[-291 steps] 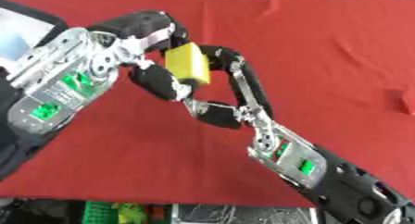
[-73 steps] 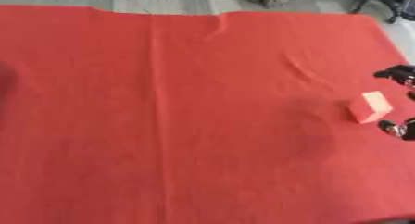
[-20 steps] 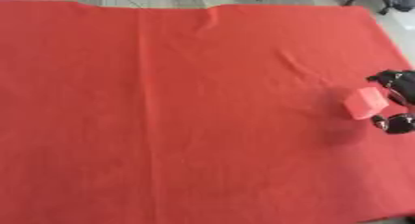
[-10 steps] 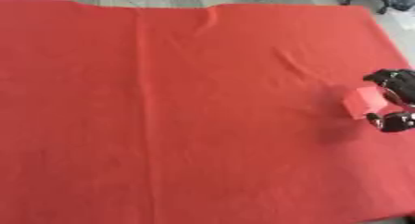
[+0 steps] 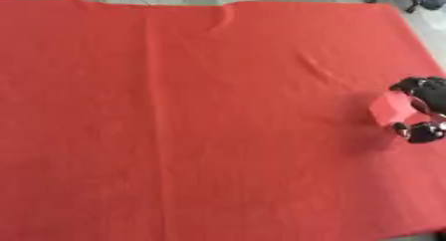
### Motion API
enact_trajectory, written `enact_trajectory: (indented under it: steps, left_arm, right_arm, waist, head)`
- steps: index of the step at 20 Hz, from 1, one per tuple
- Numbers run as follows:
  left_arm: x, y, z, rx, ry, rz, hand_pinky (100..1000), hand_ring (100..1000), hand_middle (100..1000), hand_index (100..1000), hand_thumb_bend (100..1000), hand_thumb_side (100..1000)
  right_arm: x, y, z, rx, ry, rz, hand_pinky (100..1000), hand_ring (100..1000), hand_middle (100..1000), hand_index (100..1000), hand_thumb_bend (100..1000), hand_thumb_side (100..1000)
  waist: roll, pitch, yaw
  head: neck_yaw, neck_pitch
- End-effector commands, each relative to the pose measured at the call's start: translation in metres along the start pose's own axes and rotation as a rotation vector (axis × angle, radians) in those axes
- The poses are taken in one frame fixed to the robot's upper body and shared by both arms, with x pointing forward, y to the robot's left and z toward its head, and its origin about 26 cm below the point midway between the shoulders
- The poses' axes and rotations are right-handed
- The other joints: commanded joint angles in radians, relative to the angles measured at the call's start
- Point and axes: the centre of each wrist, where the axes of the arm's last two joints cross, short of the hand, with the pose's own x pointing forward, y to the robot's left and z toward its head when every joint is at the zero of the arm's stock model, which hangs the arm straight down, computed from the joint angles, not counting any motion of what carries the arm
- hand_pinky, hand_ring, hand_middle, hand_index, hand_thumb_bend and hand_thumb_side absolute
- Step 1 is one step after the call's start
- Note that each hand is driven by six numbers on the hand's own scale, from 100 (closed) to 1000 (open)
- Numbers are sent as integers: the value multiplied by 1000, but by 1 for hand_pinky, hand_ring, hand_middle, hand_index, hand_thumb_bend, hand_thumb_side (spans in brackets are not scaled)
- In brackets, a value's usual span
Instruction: Pick up the objects with one hand, pass them to the other hand, and then place them into the box on the other side of the table.
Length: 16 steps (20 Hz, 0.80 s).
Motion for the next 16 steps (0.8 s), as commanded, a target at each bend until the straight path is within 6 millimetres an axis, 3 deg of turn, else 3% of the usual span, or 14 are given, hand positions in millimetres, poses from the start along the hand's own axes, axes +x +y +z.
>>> enact_trajectory:
  steps: [1,9,16]
  left_arm:
    - [8,4,-1,6,-29,0,664,633,751,781,100,855]
    - [8,3,0,5,-29,5,665,633,751,781,100,856]
    - [8,3,0,3,-28,3,667,633,752,781,100,855]
  right_arm:
    - [-6,-7,1,-15,15,27,1000,851,861,897,308,100]
    - [-6,-4,3,-41,28,15,995,831,804,849,288,100]
    - [-5,-4,3,-102,46,-2,985,767,669,723,253,100]
  waist:
    - [3,-15,1]
    - [3,-13,3]
    - [4,-12,5]
  head:
    - [-5,-16]
    - [-6,-20]
    - [-5,-17]
